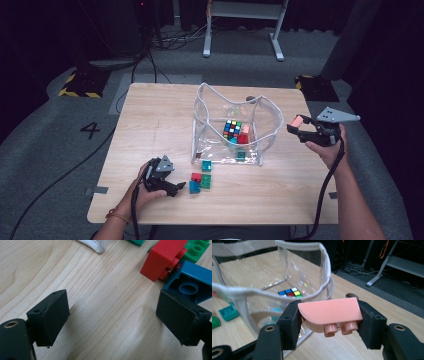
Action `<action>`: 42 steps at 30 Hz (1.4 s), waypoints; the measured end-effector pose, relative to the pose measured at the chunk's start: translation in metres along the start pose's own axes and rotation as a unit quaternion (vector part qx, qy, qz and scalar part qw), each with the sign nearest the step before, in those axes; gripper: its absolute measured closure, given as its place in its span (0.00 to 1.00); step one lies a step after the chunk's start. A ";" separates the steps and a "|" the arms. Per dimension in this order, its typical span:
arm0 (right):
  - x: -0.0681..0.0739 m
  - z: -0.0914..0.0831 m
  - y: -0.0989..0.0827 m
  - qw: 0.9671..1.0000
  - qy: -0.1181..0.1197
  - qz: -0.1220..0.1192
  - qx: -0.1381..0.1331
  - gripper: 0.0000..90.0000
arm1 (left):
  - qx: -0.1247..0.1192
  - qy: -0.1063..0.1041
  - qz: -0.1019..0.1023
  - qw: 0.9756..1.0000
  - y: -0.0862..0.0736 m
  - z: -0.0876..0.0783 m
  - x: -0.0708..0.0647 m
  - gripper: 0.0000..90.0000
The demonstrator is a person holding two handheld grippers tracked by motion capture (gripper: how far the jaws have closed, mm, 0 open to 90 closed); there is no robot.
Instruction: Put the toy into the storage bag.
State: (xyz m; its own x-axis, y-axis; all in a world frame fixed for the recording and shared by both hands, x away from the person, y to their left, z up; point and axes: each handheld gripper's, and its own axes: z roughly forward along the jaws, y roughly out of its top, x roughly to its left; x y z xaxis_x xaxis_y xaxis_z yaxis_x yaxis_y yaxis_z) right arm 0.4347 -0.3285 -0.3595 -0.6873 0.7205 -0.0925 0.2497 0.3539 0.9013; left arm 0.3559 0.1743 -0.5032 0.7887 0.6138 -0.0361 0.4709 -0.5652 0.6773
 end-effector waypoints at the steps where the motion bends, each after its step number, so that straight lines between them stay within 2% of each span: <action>1: 0.000 0.000 0.003 1.000 0.002 0.003 -0.001 0.47 | 0.000 0.000 0.000 1.000 0.000 0.000 0.000 0.13; 2: -0.001 0.001 0.007 1.000 -0.001 -0.004 -0.002 0.47 | 0.000 0.000 0.000 1.000 0.000 0.000 0.000 0.13; 7: -0.005 0.004 0.023 1.000 -0.003 -0.008 -0.005 0.47 | 0.000 0.000 0.000 1.000 0.000 0.000 0.000 0.13; 10: -0.008 0.005 0.033 1.000 -0.002 -0.002 -0.007 0.47 | 0.000 0.000 0.000 1.000 0.000 0.000 0.000 0.13; 14: -0.011 0.009 0.049 1.000 0.001 -0.011 -0.011 0.47 | 0.000 0.000 0.000 1.000 0.000 0.000 0.000 0.13; 18: -0.006 0.014 0.066 1.000 0.010 -0.024 -0.005 0.47 | 0.000 0.000 0.000 1.000 0.000 0.000 0.000 0.13; 21: -0.001 0.020 0.076 0.999 0.027 -0.036 -0.010 0.47 | 0.000 0.000 0.000 1.000 0.000 0.000 0.000 0.13; 27: 0.017 0.039 0.090 0.997 0.061 -0.051 0.007 0.47 | 0.000 0.000 0.000 1.000 0.000 0.000 0.000 0.13; 31: 0.028 0.057 0.096 0.993 0.085 -0.077 0.028 0.47 | 0.000 0.000 0.000 1.000 0.000 0.000 0.000 0.13; 34: 0.038 0.073 0.100 0.988 0.106 -0.104 0.049 0.47 | 0.000 0.000 0.000 1.000 0.000 0.000 0.000 0.13; 37: 0.047 0.086 0.102 0.981 0.121 -0.131 0.079 0.47 | 0.000 0.000 0.000 1.000 0.000 0.000 0.000 0.13; 38: 0.052 0.093 0.102 0.977 0.131 -0.141 0.094 0.47 | 0.000 0.000 0.000 1.000 0.000 0.000 0.000 0.13; 40: 0.055 0.099 0.103 0.974 0.137 -0.148 0.107 0.47 | 0.000 0.000 0.000 1.000 0.000 0.000 0.000 0.13; 42: 0.058 0.107 0.103 0.967 0.144 -0.163 0.132 0.47 | 0.000 0.000 0.000 1.000 0.000 0.000 0.000 0.13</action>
State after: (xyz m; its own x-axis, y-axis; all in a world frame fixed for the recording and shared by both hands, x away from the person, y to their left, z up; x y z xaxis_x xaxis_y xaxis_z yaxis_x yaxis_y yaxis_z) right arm 0.4936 -0.1860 -0.3174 -0.9105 0.3632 -0.1977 0.1274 0.7011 0.7016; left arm 0.3559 0.1743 -0.5032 0.7884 0.6140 -0.0361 0.4710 -0.5649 0.6775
